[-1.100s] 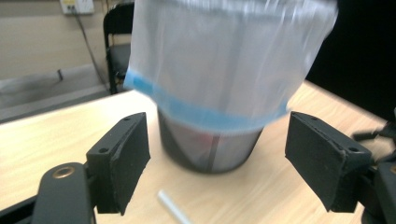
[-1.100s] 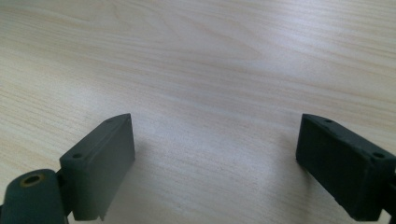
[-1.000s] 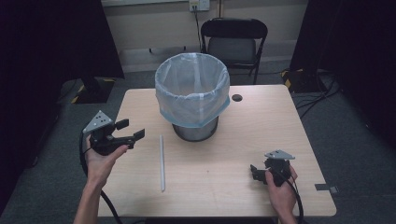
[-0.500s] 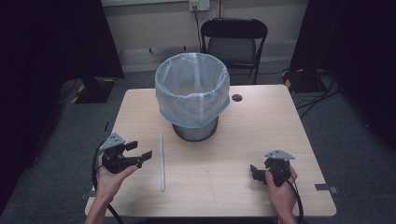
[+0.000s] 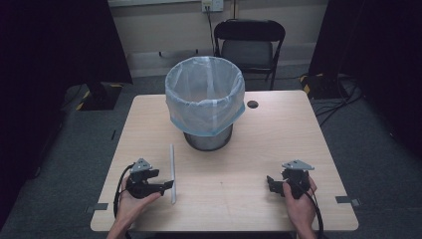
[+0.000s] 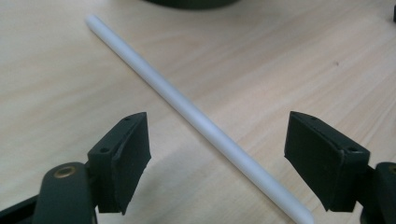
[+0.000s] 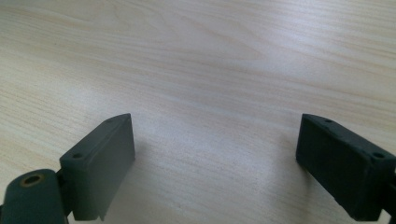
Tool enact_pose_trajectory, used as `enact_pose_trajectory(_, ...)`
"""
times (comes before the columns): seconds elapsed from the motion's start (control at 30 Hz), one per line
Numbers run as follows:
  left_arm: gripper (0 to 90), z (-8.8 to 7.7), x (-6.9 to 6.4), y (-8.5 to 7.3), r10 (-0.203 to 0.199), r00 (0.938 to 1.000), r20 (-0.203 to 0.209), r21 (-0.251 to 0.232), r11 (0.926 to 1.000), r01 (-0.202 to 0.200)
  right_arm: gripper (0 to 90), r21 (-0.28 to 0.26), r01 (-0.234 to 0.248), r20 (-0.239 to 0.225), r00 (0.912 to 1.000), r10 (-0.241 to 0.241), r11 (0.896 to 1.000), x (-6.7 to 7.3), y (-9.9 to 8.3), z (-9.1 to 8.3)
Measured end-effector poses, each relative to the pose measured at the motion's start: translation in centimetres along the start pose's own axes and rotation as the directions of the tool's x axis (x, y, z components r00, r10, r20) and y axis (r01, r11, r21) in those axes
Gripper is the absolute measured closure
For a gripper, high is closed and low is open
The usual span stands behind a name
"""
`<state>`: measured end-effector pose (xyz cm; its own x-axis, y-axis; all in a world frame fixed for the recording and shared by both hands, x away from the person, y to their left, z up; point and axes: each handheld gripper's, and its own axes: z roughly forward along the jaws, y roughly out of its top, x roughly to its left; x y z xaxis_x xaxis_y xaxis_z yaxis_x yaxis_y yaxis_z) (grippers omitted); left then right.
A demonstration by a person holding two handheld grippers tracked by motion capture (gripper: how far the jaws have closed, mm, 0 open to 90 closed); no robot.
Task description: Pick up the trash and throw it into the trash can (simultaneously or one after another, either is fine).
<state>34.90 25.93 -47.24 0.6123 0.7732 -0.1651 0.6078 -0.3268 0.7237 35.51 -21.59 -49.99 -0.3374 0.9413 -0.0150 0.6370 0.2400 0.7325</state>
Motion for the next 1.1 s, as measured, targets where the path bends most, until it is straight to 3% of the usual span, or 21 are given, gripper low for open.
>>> enact_pose_trajectory(0.13,22.4,0.8,-0.7,-0.3,0.018,0.9998,0.002,0.023,0.9996,-0.018,10.7,0.0,0.0,0.0,1.0,0.0,1.0,0.0,0.0,0.0)
enact_pose_trajectory(0.3,22.8,1.4,-0.5,-0.6,0.017,0.9999,-0.002,0.048,0.9987,-0.017,10.7,0.0,0.0,0.0,1.0,0.0,1.0,0.0,0.0,0.0)
enact_pose_trajectory(0.4,27.8,1.7,-0.9,-0.9,0.054,0.9984,-0.017,0.061,0.9967,-0.053,10.7,0.0,-0.001,0.0,1.0,0.001,1.0,0.0,0.0,0.0)
enact_pose_trajectory(0.5,30.5,1.8,-0.8,-0.8,0.057,0.9981,-0.021,0.059,0.9967,-0.056,10.7,0.0,0.0,0.0,1.0,0.0,1.0,0.0,0.0,0.0)
enact_pose_trajectory(0.53,33.5,1.7,-0.8,-0.9,0.078,0.996,-0.042,0.059,0.9953,-0.076,10.7,0.0,0.0,0.0,1.0,0.0,1.0,0.0,0.0,0.0)
enact_pose_trajectory(0.67,41.6,1.6,-0.8,-0.9,0.098,0.993,-0.067,0.068,0.9934,-0.093,10.7,0.0,0.001,0.0,1.0,-0.001,1.0,0.0,0.0,0.0)
enact_pose_trajectory(0.8,49.5,1.4,-0.4,-0.9,0.1,0.9919,-0.078,0.071,0.993,-0.095,10.7,0.0,0.0,0.0,1.0,0.0,1.0,0.0,0.0,0.0)
enact_pose_trajectory(0.87,51.2,1.1,0.0,-0.9,0.12,0.9879,-0.098,0.084,0.9901,-0.112,10.7,0.0,0.001,0.0,1.0,-0.001,1.0,0.0,0.0,0.0)
enact_pose_trajectory(1.03,56.2,0.6,0.8,-1.2,0.093,0.9882,-0.122,0.079,0.9934,-0.083,10.7,0.0,0.0,0.0,1.0,0.0,1.0,0.0,0.0,0.0)
enact_pose_trajectory(1.1,59.9,0.3,1.8,-1.5,0.084,0.9879,-0.13,0.063,0.9951,-0.077,10.7,0.0,0.0,0.0,1.0,0.0,1.0,0.0,0.0,0.0)
